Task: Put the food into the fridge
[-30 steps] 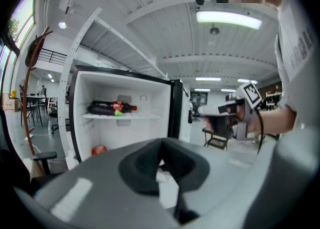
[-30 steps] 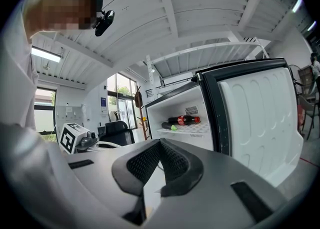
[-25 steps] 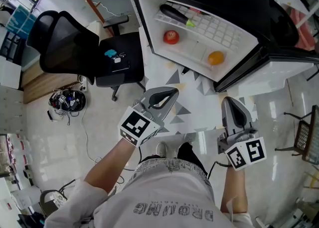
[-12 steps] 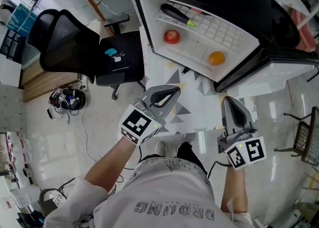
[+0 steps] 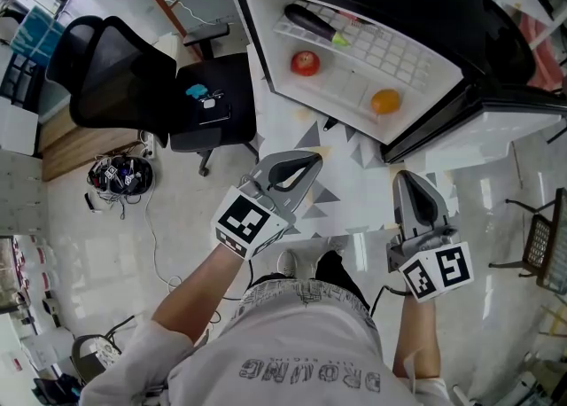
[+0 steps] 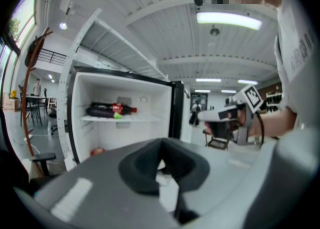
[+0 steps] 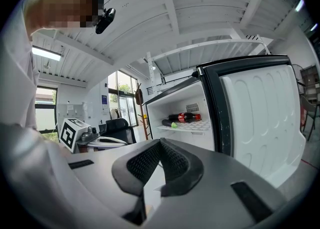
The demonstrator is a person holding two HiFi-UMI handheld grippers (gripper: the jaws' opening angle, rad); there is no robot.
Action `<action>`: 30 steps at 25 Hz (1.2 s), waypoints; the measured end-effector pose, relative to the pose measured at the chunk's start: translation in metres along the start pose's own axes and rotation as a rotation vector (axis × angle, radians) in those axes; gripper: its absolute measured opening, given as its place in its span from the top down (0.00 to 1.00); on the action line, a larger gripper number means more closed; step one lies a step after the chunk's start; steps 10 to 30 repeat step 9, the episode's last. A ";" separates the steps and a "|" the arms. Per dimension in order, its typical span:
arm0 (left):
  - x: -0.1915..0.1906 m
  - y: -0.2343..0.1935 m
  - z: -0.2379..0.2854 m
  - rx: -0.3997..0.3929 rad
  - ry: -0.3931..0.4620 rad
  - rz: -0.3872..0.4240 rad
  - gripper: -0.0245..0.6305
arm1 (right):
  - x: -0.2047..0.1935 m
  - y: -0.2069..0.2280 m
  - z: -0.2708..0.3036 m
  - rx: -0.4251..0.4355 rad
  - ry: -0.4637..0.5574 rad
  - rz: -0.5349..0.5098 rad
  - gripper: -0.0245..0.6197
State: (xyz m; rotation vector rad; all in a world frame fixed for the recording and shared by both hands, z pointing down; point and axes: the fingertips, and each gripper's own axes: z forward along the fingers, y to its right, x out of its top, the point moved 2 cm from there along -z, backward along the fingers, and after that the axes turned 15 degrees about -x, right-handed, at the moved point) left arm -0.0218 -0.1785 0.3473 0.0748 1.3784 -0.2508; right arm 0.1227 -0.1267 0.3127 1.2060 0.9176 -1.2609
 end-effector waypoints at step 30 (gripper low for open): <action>0.000 -0.002 0.003 -0.007 0.002 -0.004 0.95 | 0.000 -0.002 0.005 0.006 -0.002 0.000 0.98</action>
